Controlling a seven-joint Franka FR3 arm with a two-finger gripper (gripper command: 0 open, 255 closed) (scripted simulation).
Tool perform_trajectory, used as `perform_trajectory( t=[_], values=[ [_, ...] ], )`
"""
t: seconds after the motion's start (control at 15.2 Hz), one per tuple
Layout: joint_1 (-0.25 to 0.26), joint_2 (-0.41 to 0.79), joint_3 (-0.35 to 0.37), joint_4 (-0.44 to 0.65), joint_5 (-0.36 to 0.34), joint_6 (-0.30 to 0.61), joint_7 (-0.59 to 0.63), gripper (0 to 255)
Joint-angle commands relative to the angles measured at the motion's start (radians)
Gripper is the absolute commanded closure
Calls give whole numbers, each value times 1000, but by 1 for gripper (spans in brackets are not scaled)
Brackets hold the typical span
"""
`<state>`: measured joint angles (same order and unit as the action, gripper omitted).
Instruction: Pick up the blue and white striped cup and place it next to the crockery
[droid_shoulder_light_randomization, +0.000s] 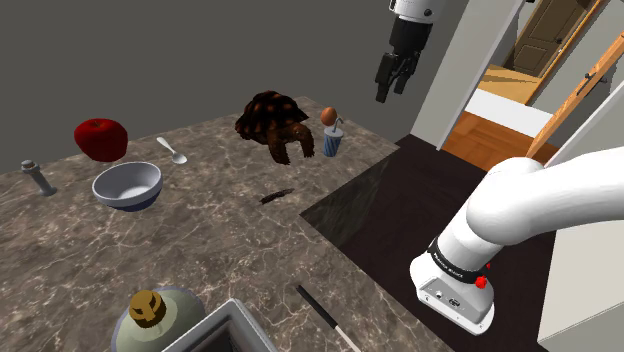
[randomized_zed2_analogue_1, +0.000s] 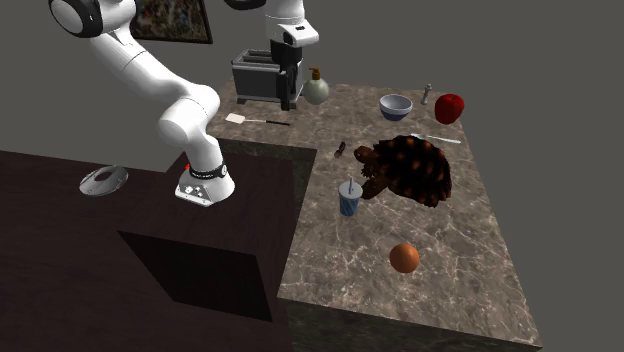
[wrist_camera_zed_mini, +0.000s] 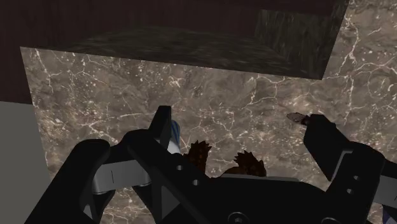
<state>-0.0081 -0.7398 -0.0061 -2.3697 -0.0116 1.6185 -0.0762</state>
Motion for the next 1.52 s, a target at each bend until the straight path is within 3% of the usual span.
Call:
perform_trajectory(
  t=[0.0, 0.73, 1.45],
  values=[
    [0, 0, 0, 0, 0, 0, 0, 0],
    [-27, 350, -54, 29, -25, 326, -44, 0],
    [-49, 760, -96, 222, -2, 548, -97, 0]
  ],
)
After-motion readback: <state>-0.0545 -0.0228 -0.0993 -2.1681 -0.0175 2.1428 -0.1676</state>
